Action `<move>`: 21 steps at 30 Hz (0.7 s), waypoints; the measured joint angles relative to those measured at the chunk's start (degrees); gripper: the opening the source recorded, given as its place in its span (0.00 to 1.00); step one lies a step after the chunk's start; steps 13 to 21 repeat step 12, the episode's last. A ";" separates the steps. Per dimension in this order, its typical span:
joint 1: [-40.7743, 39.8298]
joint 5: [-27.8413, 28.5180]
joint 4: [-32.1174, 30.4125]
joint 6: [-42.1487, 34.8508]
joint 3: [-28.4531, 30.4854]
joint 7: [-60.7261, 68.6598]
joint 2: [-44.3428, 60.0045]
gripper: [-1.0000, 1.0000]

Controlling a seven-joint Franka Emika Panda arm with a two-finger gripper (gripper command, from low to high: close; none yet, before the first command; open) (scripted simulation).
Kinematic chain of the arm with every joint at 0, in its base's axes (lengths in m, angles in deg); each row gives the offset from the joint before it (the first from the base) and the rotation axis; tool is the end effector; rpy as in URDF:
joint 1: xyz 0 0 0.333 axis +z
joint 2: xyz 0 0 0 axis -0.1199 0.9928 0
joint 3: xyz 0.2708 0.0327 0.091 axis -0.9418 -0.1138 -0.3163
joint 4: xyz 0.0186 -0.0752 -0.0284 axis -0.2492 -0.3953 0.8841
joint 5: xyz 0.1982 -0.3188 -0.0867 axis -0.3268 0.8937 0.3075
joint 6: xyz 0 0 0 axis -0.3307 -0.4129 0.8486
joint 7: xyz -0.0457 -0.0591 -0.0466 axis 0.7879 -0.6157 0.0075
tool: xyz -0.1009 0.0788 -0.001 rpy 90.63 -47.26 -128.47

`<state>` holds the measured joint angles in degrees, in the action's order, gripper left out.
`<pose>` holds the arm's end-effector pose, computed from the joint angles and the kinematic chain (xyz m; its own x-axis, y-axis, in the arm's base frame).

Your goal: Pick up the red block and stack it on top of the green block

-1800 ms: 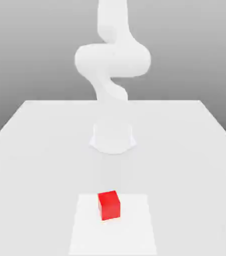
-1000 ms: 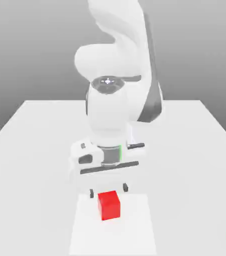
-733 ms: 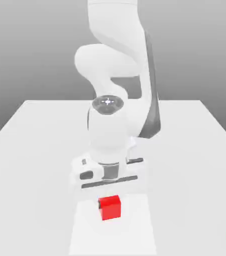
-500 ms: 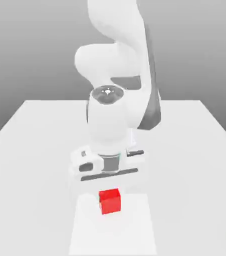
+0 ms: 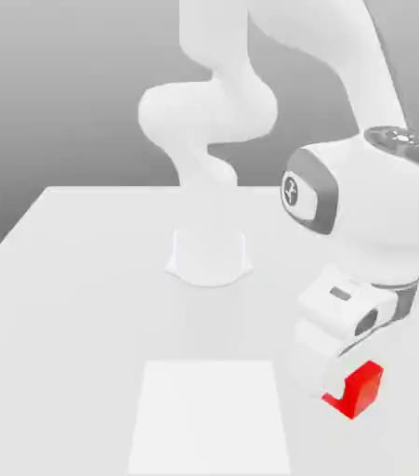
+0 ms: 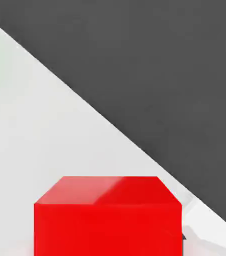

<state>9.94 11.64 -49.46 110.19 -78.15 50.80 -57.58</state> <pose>0.4557 0.2285 0.1932 0.9987 0.0517 0.0038 0.0516 -0.9984 0.0228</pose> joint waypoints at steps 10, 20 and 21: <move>7.20 3.78 10.62 2.07 -2.51 -0.90 12.99 1.00; 7.20 3.78 10.62 2.07 -2.51 -0.90 12.99 1.00; 7.20 3.78 10.62 2.07 -2.51 -0.90 12.99 1.00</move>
